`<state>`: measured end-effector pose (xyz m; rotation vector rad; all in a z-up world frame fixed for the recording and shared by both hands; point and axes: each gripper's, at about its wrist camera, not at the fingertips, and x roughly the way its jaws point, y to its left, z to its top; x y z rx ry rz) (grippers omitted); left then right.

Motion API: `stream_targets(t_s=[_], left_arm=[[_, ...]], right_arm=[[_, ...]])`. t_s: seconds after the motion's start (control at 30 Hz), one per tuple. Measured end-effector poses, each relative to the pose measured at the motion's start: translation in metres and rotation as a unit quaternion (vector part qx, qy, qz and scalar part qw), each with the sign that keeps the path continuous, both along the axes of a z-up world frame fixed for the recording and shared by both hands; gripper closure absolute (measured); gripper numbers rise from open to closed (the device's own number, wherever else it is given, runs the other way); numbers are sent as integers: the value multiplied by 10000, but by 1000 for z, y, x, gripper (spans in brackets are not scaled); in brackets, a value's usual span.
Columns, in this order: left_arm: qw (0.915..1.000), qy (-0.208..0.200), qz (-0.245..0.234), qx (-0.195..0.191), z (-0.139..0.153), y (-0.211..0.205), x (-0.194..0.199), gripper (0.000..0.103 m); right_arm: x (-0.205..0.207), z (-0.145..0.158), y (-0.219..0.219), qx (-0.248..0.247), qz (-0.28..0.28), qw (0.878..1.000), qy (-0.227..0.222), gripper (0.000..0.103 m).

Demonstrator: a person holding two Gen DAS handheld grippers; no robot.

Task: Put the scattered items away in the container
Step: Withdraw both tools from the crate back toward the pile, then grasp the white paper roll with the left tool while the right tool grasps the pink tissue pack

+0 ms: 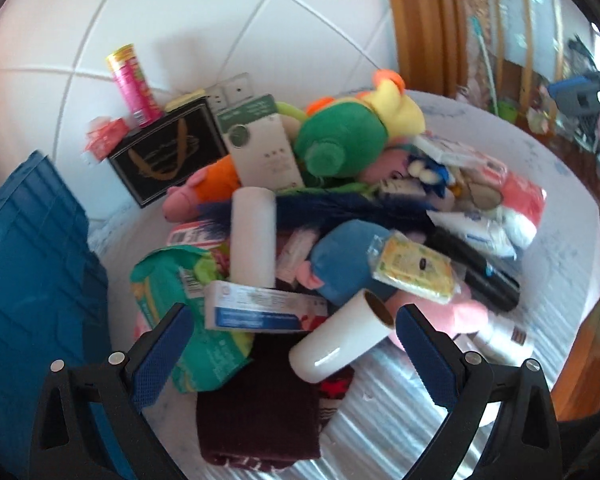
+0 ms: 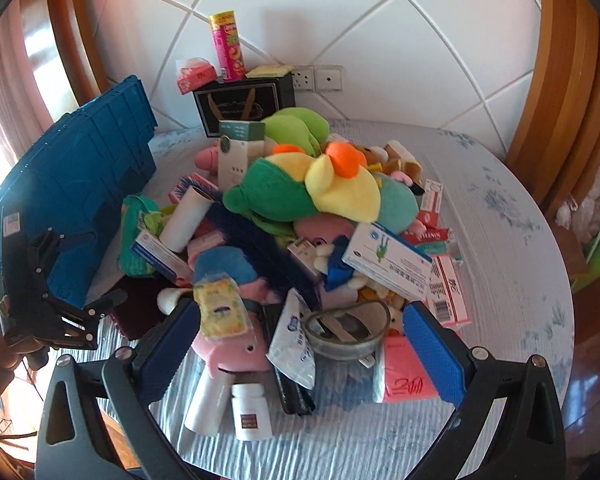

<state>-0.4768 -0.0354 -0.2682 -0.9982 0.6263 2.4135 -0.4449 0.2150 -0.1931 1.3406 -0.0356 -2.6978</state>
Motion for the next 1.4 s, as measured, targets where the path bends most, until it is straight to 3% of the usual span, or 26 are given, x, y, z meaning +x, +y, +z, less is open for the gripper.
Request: stream_targets(t_s=[0.27, 0.47, 0.5, 0.53, 0.57, 0.6, 0.73, 1.03, 1.4], left_arm=[[9913, -37, -941, -920, -79, 37, 3, 2], [9892, -116, -1119, -942, -108, 47, -9, 4], [9886, -144, -1158, -951, -112, 47, -11, 7], [9877, -194, -1206, -978, -116, 48, -13, 17], [9869, -248, -1221, -1027, -119, 47, -14, 38], [9871, -246, -1160, -1075, -121, 46, -17, 44], [9926, -558, -910, -578, -109, 35, -27, 50], [9959, -405, -781, -218, -72, 28, -7, 53], [9977, -221, -642, -26, -34, 33, -14, 53]], right_arm=[[21, -42, 42, 42, -484, 9975, -514, 0], [34, -69, 61, 54, -729, 9939, -821, 0], [35, -73, 63, 55, -758, 9933, -866, 0], [35, -77, 64, 58, -776, 9929, -898, 0], [35, -82, 66, 60, -800, 9924, -930, 0], [35, -86, 67, 59, -830, 9919, -959, 0], [28, -105, 74, 56, -946, 9894, -1102, 0], [5, -145, 99, 224, -1190, 9832, -1366, 0], [3, -163, 113, -214, -1349, 9761, -1690, 0]])
